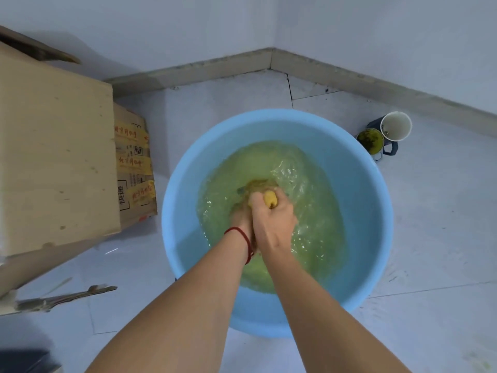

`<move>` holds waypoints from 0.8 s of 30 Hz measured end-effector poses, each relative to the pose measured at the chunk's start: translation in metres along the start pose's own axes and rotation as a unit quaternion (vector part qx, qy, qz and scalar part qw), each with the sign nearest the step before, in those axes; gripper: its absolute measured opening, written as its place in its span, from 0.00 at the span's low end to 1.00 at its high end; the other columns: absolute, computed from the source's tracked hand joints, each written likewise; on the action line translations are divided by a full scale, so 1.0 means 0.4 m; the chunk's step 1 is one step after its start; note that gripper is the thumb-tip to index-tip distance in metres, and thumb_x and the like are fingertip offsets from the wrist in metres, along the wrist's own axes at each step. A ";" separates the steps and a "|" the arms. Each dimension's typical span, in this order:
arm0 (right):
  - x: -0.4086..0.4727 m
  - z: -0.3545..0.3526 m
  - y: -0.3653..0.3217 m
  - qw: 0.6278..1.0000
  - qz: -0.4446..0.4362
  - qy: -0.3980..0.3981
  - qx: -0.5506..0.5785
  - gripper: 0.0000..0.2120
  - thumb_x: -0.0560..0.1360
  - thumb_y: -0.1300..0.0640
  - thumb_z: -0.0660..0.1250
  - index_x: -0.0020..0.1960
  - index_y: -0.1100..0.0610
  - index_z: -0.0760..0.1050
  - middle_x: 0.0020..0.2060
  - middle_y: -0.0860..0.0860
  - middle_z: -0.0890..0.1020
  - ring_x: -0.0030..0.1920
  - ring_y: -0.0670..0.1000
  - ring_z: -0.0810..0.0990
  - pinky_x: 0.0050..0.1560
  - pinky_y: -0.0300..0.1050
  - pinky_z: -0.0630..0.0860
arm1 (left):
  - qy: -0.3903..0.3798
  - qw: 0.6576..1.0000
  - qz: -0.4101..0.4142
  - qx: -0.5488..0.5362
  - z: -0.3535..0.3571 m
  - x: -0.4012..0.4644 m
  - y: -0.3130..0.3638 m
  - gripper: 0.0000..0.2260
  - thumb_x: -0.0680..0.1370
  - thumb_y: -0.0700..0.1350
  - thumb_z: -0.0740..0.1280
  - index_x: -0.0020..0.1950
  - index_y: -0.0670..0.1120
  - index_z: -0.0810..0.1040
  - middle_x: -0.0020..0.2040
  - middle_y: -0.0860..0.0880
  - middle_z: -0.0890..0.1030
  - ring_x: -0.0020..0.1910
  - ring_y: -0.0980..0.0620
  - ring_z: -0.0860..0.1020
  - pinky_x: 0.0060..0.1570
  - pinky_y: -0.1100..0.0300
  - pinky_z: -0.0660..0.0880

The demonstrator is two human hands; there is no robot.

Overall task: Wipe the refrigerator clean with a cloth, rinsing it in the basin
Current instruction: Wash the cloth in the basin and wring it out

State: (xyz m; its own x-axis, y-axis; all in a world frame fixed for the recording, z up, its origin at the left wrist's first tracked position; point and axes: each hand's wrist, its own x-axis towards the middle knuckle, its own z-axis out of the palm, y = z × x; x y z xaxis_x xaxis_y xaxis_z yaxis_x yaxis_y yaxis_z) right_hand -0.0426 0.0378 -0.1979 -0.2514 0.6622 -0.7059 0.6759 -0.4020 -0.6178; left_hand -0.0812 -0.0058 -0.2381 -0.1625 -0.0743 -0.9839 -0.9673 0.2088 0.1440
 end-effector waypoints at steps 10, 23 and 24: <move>0.098 -0.075 0.074 0.809 -0.265 0.100 -0.515 0.18 0.75 0.44 0.61 0.58 0.55 0.74 0.58 0.61 0.74 0.61 0.61 0.72 0.63 0.66 0.68 | 0.068 0.987 0.132 0.059 -0.110 -0.059 -0.007 0.02 0.84 0.48 0.65 0.52 0.55 0.74 0.53 0.47 0.80 0.44 0.46 0.82 0.34 0.51 0.83; 0.024 -0.028 -0.007 0.986 -0.052 -0.049 -0.148 0.13 0.76 0.41 0.72 0.42 0.49 0.75 0.39 0.48 0.83 0.42 0.52 0.81 0.45 0.45 0.77 | 0.019 0.985 0.097 0.142 -0.014 -0.056 0.000 0.11 0.84 0.50 0.61 0.57 0.48 0.80 0.52 0.45 0.84 0.49 0.45 0.81 0.44 0.53 0.80; 0.040 -0.037 0.005 0.961 -0.116 -0.032 -0.250 0.14 0.78 0.41 0.69 0.44 0.52 0.75 0.42 0.51 0.83 0.43 0.56 0.80 0.43 0.48 0.76 | 0.031 0.978 0.098 0.181 -0.014 -0.067 -0.001 0.08 0.84 0.51 0.61 0.58 0.51 0.78 0.52 0.47 0.83 0.49 0.45 0.81 0.42 0.53 0.81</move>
State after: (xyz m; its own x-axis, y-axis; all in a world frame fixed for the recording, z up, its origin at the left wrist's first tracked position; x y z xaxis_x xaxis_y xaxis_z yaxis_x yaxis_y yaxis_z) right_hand -0.0349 0.0570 -0.2055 -0.4665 0.6502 -0.5996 0.8409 0.1160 -0.5285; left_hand -0.0774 -0.0094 -0.2113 -0.3608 -0.0540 -0.9311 -0.7860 0.5550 0.2724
